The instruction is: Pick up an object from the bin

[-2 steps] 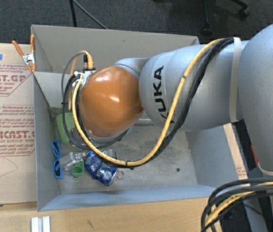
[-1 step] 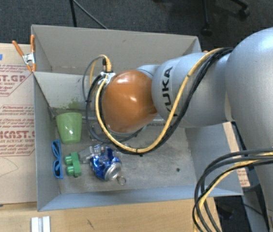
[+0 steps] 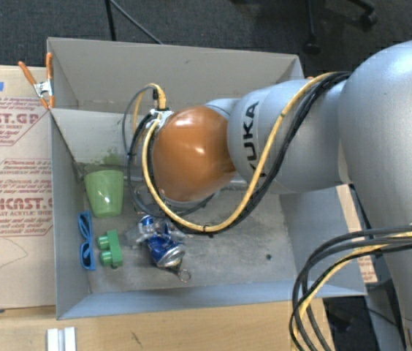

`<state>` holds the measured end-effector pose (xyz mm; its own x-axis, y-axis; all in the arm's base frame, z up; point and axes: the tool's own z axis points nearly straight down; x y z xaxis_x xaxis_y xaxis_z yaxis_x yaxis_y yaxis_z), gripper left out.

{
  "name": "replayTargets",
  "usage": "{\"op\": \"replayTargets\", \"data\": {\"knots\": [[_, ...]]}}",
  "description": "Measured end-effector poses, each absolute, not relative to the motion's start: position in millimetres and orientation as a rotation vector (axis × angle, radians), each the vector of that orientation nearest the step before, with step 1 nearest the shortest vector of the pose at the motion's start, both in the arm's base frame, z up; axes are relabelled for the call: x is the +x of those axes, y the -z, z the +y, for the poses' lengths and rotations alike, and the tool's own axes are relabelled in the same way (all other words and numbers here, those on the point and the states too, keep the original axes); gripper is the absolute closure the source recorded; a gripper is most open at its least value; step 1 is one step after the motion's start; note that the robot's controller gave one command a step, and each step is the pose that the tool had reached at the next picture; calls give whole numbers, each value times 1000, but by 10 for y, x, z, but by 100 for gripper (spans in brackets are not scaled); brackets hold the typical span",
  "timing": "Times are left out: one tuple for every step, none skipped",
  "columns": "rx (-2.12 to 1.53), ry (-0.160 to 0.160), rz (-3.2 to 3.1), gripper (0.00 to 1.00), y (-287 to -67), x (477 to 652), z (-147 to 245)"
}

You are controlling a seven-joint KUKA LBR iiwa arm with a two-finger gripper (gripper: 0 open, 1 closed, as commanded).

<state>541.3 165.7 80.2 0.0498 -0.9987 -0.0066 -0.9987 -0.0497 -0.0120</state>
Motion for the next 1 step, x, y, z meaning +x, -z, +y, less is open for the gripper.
{"op": "replayTargets", "data": {"knots": [[-2307, 3, 2120, 100, -2128, 5128, 1812]]}}
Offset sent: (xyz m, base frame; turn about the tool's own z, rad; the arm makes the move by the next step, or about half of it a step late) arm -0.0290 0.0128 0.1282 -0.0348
